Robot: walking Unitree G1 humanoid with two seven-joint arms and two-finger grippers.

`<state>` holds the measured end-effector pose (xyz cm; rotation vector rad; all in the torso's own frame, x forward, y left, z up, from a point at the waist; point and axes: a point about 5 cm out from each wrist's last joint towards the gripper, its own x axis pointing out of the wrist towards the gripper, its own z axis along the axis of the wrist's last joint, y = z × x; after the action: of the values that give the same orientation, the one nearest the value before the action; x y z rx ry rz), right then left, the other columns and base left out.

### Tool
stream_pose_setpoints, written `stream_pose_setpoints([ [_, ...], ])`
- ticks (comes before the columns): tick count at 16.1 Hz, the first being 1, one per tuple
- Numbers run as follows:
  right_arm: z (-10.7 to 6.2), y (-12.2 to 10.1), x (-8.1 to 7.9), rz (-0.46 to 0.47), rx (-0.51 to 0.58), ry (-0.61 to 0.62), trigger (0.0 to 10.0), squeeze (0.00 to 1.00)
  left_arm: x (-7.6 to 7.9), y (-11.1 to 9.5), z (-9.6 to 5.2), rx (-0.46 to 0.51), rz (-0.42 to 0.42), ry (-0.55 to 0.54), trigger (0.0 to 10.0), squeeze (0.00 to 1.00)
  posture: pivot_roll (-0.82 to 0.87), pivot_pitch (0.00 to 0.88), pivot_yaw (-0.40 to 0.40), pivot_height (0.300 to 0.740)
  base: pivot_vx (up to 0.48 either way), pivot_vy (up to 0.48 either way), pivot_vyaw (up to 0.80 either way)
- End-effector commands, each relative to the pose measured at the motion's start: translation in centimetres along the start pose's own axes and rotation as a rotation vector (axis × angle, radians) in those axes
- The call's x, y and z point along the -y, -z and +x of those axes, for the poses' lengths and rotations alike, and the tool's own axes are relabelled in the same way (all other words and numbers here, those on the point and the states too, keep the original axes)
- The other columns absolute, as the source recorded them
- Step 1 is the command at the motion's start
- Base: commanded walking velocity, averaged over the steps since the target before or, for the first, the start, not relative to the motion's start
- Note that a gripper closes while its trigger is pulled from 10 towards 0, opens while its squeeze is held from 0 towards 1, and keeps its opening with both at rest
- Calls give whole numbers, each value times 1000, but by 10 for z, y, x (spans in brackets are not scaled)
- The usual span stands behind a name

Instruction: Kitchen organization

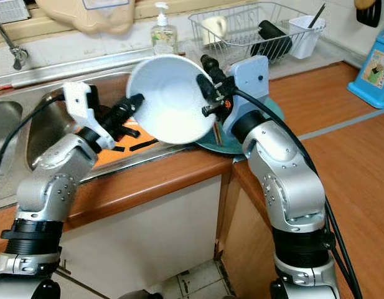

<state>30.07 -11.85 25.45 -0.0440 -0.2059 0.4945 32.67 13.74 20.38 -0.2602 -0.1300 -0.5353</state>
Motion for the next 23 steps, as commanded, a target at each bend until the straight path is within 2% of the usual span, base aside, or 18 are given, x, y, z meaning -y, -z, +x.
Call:
stream_pose_setpoints([
  [1, 4, -5, -2, 3, 22, -13, 10000, 1000, -3, -18, -2, 72, 10, -7, 0, 0, -129, 0, 89, 740, 0, 0, 0],
  [3, 6, -6, -5, 7, 26, -35, 10000, 1000, -7, -27, -4, 123, -7, -44, 0, 0, -123, 0, 81, 740, 0, 0, 0],
  [5, 5, -5, -12, -12, 10, -105, 10000, 1000, -25, -34, -6, 159, 33, -177, 0, 0, -125, 0, 77, 740, 0, 0, 0],
  [7, 3, -3, -18, -33, -14, -162, 10000, 1000, -37, -36, -5, 156, 72, -254, 0, 0, -128, 0, 78, 740, 0, 0, 0],
  [8, 1, 1, -24, -50, -41, -207, 10000, 616, -50, -35, -4, 111, 137, -343, 0, 0, -130, 0, 82, 740, 0, 0, 0],
  [9, -1, 4, -28, -65, -63, -240, 10000, 141, -60, -34, -4, 71, 185, -402, 0, 0, -134, 0, 85, 740, 0, 0, 0],
  [10, -2, 6, -31, -80, -82, -268, 10000, 0, -66, -31, -2, 35, 216, -431, 0, 0, -135, 0, 88, 740, 0, 0, 0],
  [11, -4, 9, -33, -90, -101, -287, 10000, 0, -71, -28, 0, 1, 233, -451, 0, 0, -136, 0, 88, 740, 0, 0, 0],
  [12, -6, 13, -36, -105, -126, -313, 10000, 0, -77, -18, 3, -64, 287, -466, 0, 0, -137, 0, 87, 740, 0, 0, 0],
  [15, -10, 19, -40, -134, -176, -368, 10000, 0, -85, 3, 10, -173, 313, -474, 0, 0, -145, 0, 92, 740, 0, 0, 0],
  [19, -14, 24, -43, -154, -218, -403, 10000, 0, -90, 25, 11, -288, 308, -477, 0, 0, -151, 0, 99, 740, 0, 0, 0],
  [23, -18, 27, -46, -162, -246, -438, 10000, 0, -90, 49, 9, -425, 225, -443, 0, 0, -152, 0, 99, 740, 0, 0, 0],
])
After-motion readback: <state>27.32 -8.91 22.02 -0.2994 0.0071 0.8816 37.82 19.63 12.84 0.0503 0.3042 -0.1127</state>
